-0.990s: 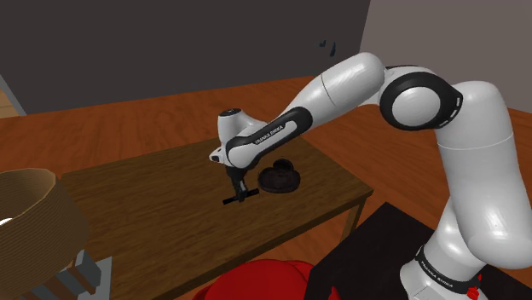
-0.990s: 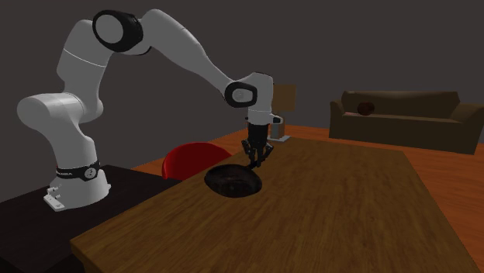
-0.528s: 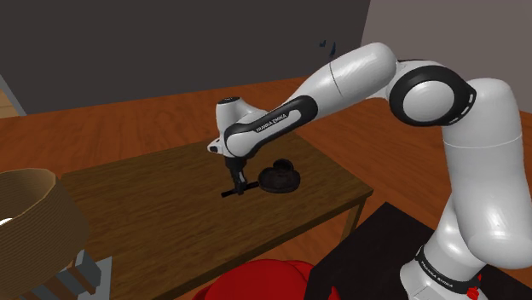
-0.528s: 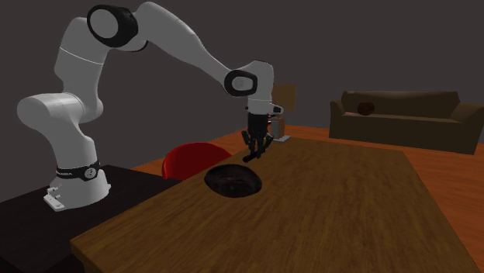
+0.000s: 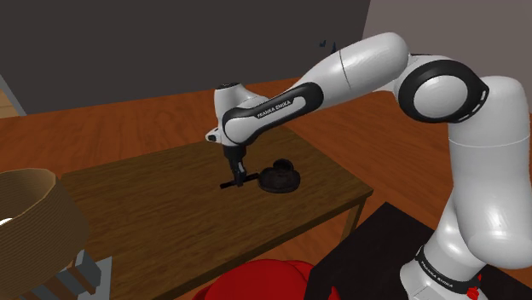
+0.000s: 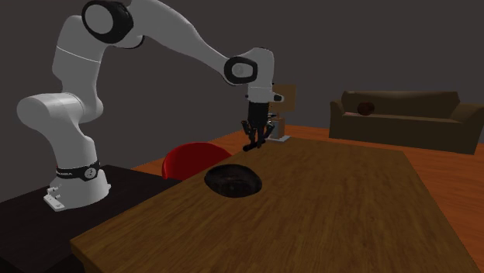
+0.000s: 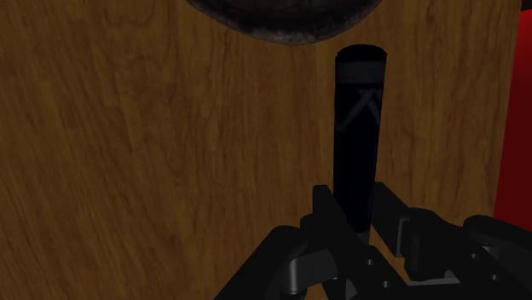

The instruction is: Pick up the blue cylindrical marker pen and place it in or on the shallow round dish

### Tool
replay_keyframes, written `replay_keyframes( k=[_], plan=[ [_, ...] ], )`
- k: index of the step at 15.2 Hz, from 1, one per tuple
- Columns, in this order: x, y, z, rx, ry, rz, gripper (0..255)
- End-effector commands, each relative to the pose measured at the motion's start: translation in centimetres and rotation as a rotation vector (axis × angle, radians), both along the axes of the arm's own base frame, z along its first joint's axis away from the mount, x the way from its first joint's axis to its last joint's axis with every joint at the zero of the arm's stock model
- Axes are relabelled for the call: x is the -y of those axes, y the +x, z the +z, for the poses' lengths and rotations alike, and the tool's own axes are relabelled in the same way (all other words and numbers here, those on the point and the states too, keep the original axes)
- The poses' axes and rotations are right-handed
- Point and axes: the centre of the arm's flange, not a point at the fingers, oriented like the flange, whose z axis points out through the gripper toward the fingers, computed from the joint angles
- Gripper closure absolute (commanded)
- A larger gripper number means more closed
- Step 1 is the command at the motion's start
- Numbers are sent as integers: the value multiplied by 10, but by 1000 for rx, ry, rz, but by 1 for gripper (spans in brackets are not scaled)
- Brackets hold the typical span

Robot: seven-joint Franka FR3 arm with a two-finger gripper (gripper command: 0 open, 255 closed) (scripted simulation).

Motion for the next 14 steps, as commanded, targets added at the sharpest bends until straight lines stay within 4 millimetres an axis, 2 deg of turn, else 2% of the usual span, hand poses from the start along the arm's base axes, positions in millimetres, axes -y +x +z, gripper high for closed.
replay_keyframes(
  k=[1, 12, 14],
  plan=[
    [1, 0, 10, 0, 0, 0, 255],
    [1, 0, 65, 0, 0, 0, 255],
    [27, -3, 66, 0, 0, 0, 255]
  ],
)
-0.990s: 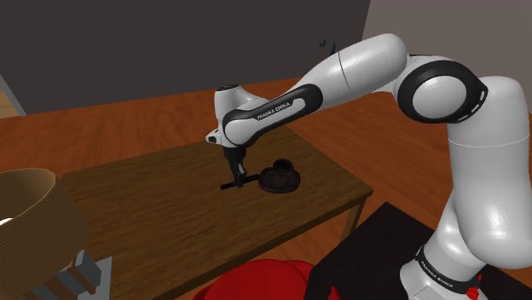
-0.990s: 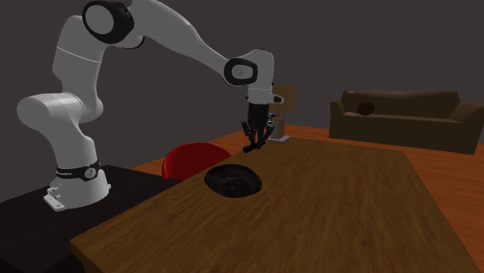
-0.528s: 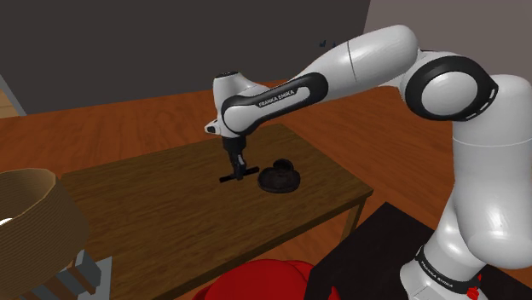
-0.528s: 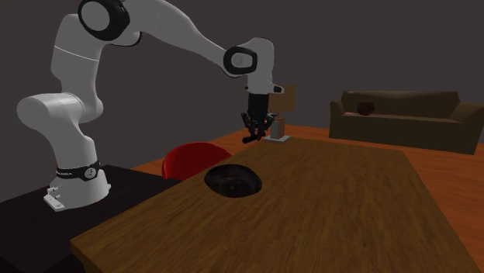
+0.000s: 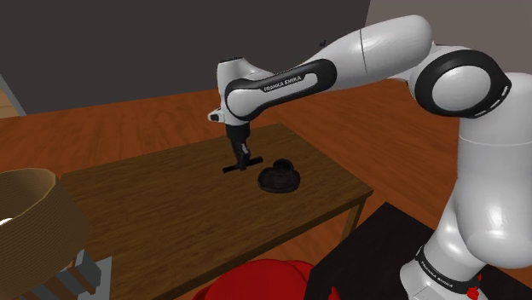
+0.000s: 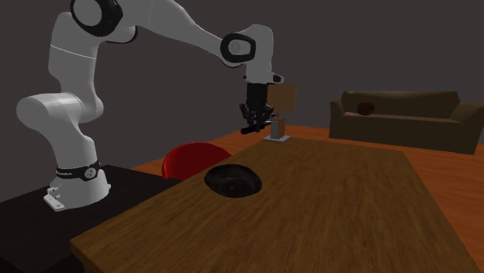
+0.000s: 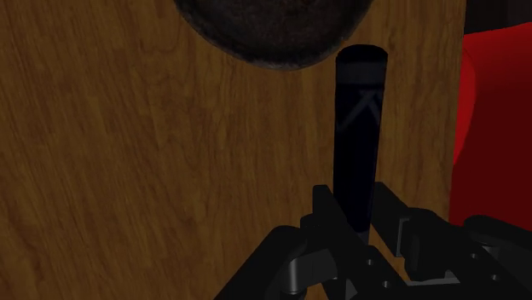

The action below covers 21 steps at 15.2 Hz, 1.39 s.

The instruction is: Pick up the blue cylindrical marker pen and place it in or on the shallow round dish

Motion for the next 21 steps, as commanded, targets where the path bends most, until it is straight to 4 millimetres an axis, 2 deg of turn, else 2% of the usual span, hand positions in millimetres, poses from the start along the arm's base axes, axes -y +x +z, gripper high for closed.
replay_keyframes(
  k=[1, 10, 11, 21],
  plan=[
    [23, -4, 1, 0, 0, 0, 255],
    [141, -18, 6, 0, 0, 0, 255],
    [160, -21, 7, 0, 0, 0, 255],
    [160, -21, -46, 0, 0, 0, 255]
  ],
)
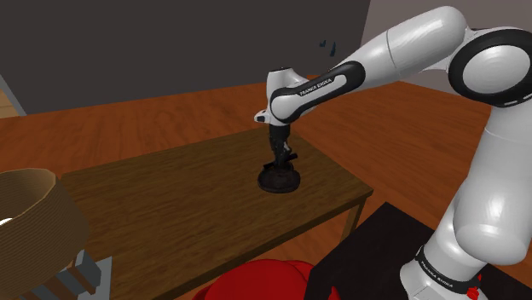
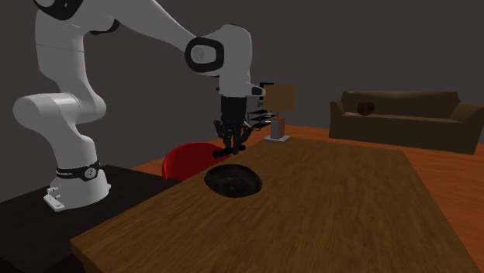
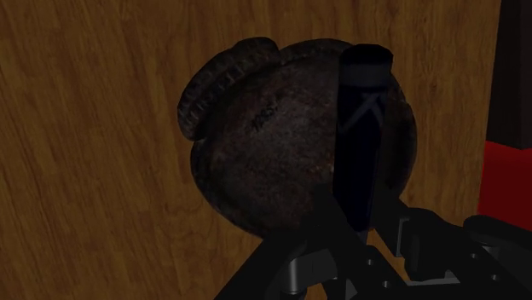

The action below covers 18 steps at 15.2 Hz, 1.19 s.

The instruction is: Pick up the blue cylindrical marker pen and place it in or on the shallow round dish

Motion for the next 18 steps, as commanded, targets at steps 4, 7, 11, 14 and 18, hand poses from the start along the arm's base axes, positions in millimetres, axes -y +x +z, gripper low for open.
replay_keyframes(
  k=[4, 7, 11, 14, 18],
  plan=[
    [0, 0, -27, 1, 0, 0, 255],
    [0, 0, -31, 1, 0, 0, 255],
    [0, 0, -31, 1, 0, 0, 255],
    [0, 0, -31, 1, 0, 0, 0],
    [0, 0, -31, 1, 0, 0, 0]
  ],
)
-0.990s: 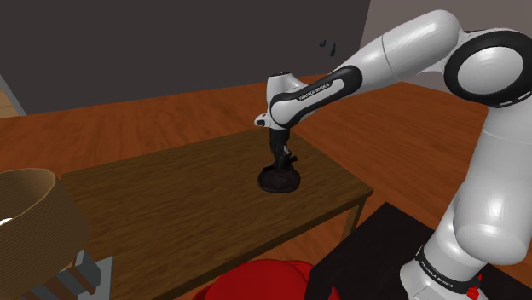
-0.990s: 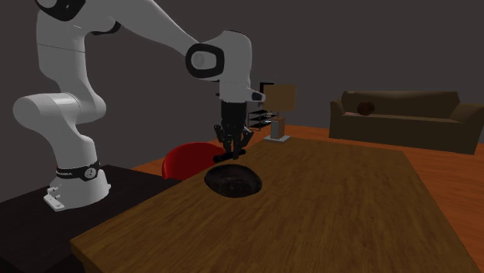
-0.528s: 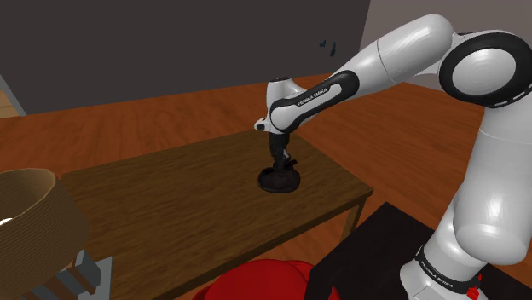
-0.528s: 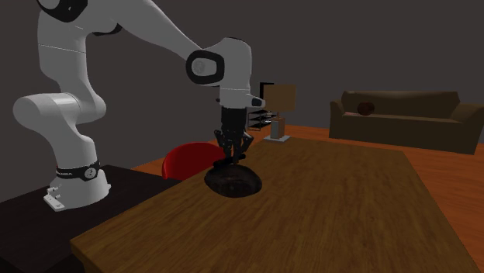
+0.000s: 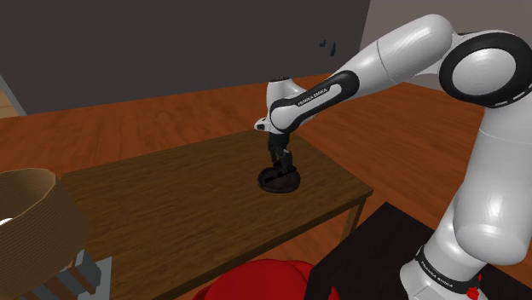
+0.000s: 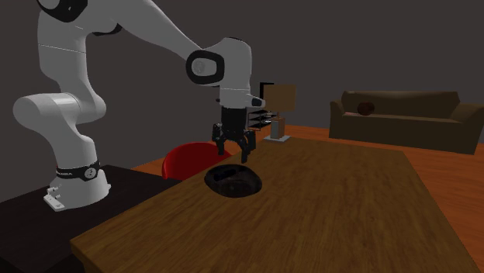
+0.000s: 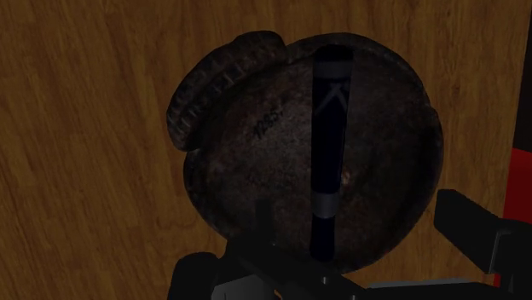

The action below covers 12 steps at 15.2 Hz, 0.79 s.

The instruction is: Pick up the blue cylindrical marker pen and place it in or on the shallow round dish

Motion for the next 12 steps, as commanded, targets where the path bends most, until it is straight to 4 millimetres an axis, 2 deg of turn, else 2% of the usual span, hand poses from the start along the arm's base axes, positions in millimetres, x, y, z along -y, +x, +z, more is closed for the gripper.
replay_keyframes(
  k=[1, 5, 12],
  plan=[
    [0, 0, 0, 0, 0, 0, 0],
    [0, 3, 50, 0, 0, 0, 0],
    [0, 3, 50, 0, 0, 0, 0]
  ],
)
